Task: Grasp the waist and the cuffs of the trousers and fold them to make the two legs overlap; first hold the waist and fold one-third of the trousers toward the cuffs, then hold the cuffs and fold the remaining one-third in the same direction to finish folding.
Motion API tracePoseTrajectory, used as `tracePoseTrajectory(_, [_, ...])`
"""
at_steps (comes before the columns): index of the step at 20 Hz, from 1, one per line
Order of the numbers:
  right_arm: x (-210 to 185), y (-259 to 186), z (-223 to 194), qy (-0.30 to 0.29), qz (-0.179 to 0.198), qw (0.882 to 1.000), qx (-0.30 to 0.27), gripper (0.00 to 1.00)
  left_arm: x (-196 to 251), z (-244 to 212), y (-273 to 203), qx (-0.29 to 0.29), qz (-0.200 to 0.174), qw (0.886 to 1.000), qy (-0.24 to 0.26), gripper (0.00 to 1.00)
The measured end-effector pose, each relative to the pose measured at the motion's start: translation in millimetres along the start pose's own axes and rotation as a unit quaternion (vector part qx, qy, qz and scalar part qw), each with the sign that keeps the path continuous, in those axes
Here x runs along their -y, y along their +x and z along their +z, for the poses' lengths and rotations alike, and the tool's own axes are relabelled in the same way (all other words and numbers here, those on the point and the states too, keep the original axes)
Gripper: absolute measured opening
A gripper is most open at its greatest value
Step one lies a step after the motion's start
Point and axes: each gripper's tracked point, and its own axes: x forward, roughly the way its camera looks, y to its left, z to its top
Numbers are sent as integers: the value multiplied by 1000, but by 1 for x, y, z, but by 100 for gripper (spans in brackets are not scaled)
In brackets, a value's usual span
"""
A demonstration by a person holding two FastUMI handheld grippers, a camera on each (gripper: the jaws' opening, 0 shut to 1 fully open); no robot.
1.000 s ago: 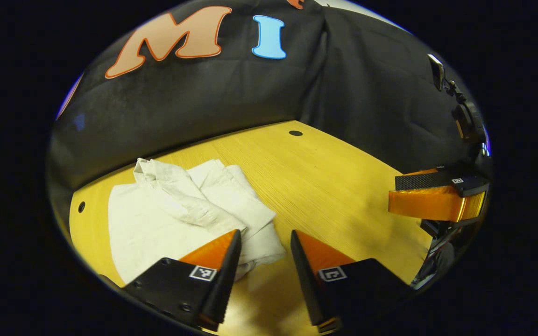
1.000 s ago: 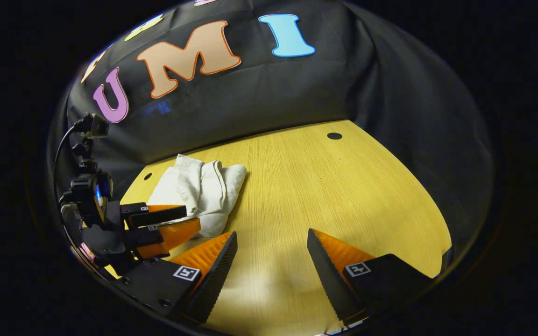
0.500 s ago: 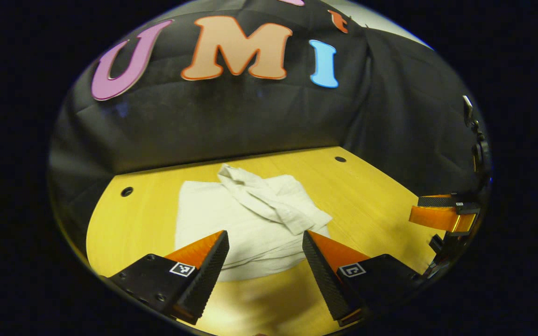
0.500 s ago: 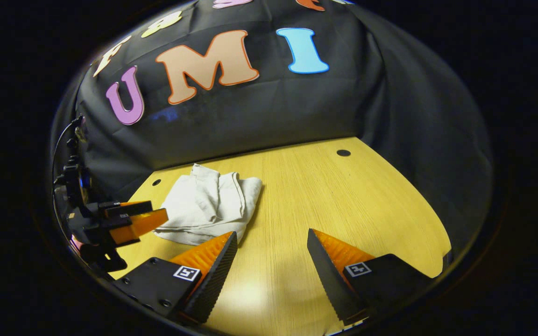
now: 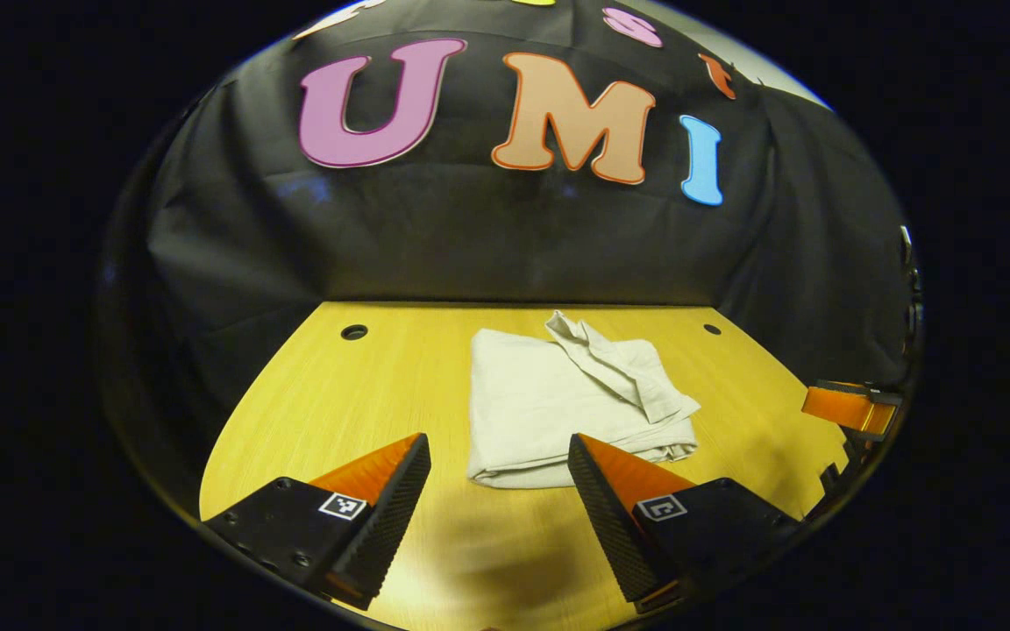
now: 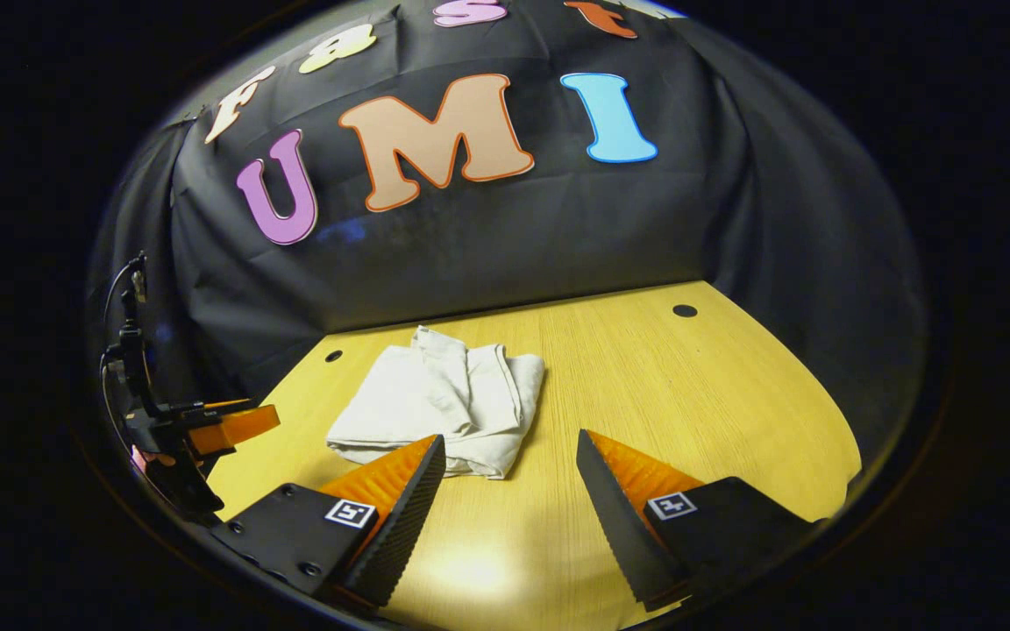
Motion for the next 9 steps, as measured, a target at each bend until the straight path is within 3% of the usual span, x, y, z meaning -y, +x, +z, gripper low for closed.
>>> tracePoseTrajectory(1, [-2, -1, 1, -3, 1, 1000, 1, 97, -5, -3, -5, -3, 5, 1000, -5, 95])
tracePoseTrajectory(9, [-11, -16, 2, -8, 1, 1000, 9, 96, -18, -4, -18, -4, 10, 1000, 1, 95])
